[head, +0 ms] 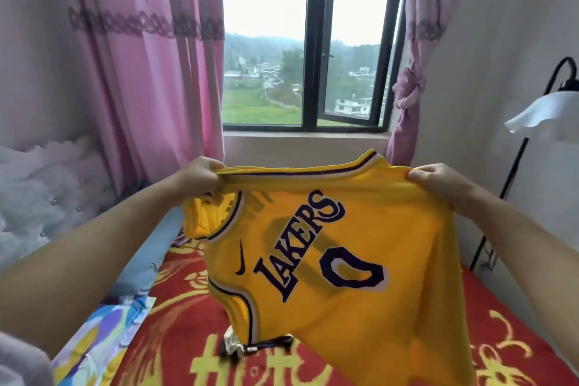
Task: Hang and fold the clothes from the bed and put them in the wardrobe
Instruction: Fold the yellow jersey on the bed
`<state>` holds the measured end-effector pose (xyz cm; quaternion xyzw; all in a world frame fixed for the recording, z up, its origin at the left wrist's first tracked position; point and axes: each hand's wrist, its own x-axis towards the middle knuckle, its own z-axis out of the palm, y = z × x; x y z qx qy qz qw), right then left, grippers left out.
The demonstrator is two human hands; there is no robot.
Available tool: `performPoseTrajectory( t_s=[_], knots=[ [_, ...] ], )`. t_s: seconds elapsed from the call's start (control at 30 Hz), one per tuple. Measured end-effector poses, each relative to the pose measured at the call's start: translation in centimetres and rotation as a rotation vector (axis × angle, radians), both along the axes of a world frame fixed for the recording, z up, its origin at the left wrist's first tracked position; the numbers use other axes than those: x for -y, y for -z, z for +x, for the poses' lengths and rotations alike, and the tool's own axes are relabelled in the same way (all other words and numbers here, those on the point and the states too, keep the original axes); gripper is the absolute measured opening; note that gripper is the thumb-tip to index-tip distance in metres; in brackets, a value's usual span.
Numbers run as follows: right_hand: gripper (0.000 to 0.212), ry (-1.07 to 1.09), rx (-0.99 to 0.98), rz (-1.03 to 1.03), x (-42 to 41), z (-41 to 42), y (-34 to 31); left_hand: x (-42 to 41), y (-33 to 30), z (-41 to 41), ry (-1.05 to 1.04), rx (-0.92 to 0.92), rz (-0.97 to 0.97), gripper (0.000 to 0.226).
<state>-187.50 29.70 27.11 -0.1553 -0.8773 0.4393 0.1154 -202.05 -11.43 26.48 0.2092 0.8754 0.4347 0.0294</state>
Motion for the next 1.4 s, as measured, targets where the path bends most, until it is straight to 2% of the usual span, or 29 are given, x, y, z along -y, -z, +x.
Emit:
performPoseTrajectory(
  t_s=[0.07, 0.13, 0.2, 0.27, 0.3, 0.33, 0.4, 0.43, 0.47, 0.57, 0.73, 0.77, 0.83, 0.93, 1.0, 1.07, 1.13, 1.2, 1.27, 1.33, 1.4],
  knots=[
    [0.040, -0.028, 0.085, 0.211, 1.2, 0.0, -0.3, -0.5, -1.2, 0.9, 0.044, 0.100, 0.170, 0.015],
    [0.070, -0.258, 0.196, 0.395, 4.5, -0.1, -0.8, -2.4, -2.5, 2.6, 0.167, 0.260, 0.264, 0.011],
    [0.104, -0.521, 0.147, 0.367, 10.0, -0.5, -1.3, -5.4, -3.7, 4.5, 0.304, 0.337, 0.211, 0.009],
    [0.109, -0.620, -0.029, 0.308, 15.0, -1.1, -1.2, -8.0, -4.3, 6.1, 0.385, 0.328, 0.146, 0.007],
    [0.103, -0.601, -0.113, 0.279, 16.8, -1.3, -1.0, -8.6, -4.4, 6.5, 0.382, 0.322, 0.149, 0.007],
    [0.089, -0.572, -0.184, 0.230, 17.8, -1.5, -0.8, -8.5, -4.3, 6.6, 0.375, 0.336, 0.188, 0.010],
    [0.040, -0.528, -0.250, 0.089, 17.9, -1.7, -0.3, -6.9, -3.7, 6.2, 0.451, 0.426, 0.324, 0.026],
    [0.024, -0.500, -0.260, 0.006, 17.6, -1.6, -0.1, -5.7, -3.1, 6.0, 0.513, 0.455, 0.364, 0.033],
    [0.016, -0.465, -0.267, -0.084, 17.2, -1.6, 0.0, -4.6, -2.3, 5.9, 0.563, 0.456, 0.357, 0.036],
    [0.011, -0.393, -0.275, -0.310, 16.3, -2.0, -0.4, -3.0, 1.0, 6.4, 0.555, 0.433, 0.235, 0.035],
    [0.010, -0.341, -0.272, -0.489, 14.8, -2.6, -0.7, -0.4, 4.9, 6.4, 0.169, 0.245, 0.020, 0.011],
    [0.010, -0.324, -0.251, -0.469, 14.3, -2.7, -0.3, 0.3, 4.9, 6.3, 0.106, 0.228, 0.056, 0.005],
    [0.009, -0.287, -0.204, -0.408, 13.7, -2.8, 0.5, 1.3, 4.2, 5.6, -0.023, 0.147, 0.169, 0.017],
    [0.009, -0.256, -0.217, -0.411, 13.0, -2.9, 1.4, 2.0, 2.2, 4.8, -0.175, 0.021, 0.363, 0.019],
    [0.004, -0.313, -0.233, -0.420, 12.6, -2.8, 1.6, 1.7, 1.0, 5.0, -0.196, 0.047, 0.560, 0.023],
    [0.007, -0.381, -0.235, -0.388, 12.4, -2.4, 1.5, 1.6, 0.5, 5.3, -0.182, 0.048, 0.634, 0.026],
    [0.008, -0.427, -0.249, -0.348, 12.3, -2.0, 1.1, 1.9, 0.2, 5.4, -0.133, -0.030, 0.508, 0.024],
    [0.006, -0.446, -0.263, -0.311, 11.9, -1.3, 0.2, 2.9, -0.3, 5.7, 0.045, -0.177, 0.259, 0.031],
    [0.016, -0.452, -0.248, -0.212, 11.4, -0.7, -0.9, 4.0, -0.6, 6.0, 0.191, -0.254, 0.005, 0.039],
    [0.028, -0.442, -0.196, -0.081, 11.0, -0.3, -1.8, 4.6, -0.5, 6.4, 0.232, -0.326, -0.166, 0.045],
    [0.032, -0.426, -0.165, 0.010, 10.8, -0.3, -2.4, 4.7, -0.4, 6.9, 0.244, -0.368, -0.272, 0.045]
  ],
)
